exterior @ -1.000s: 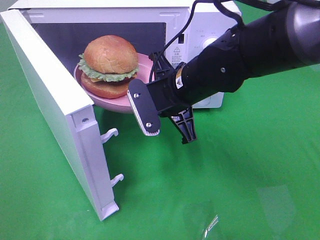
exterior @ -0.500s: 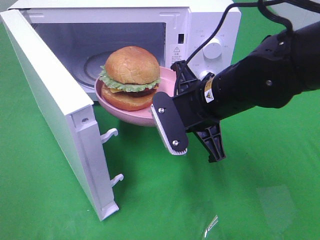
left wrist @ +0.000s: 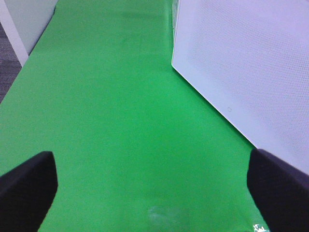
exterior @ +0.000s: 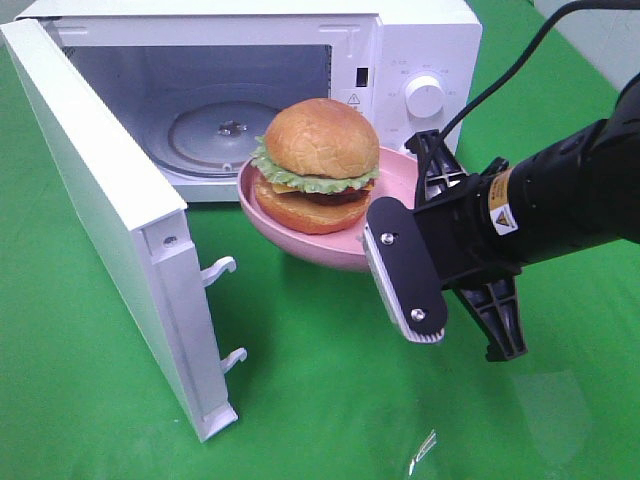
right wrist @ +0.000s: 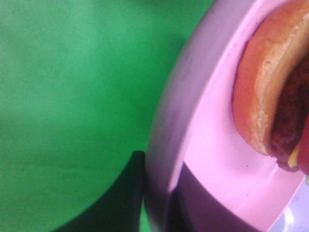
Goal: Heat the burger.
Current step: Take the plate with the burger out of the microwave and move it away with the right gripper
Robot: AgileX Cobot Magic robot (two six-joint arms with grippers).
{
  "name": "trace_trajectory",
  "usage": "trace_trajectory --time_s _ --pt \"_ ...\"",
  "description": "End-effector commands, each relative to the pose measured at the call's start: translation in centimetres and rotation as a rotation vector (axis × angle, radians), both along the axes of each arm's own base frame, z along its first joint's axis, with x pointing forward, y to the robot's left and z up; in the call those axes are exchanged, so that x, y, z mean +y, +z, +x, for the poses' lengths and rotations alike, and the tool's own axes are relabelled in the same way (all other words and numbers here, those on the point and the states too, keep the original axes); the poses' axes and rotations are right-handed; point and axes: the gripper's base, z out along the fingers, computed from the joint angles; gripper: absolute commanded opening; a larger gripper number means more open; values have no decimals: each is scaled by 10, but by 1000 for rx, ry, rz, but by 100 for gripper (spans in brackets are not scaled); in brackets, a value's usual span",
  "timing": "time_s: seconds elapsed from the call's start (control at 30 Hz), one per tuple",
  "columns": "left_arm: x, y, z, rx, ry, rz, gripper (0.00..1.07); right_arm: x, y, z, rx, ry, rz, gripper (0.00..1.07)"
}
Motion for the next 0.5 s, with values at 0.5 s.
trace_trajectory --time_s 0.5 --pt "0 1 -2 -30 1 -3 100 -50 37 -45 -47 -140 22 0"
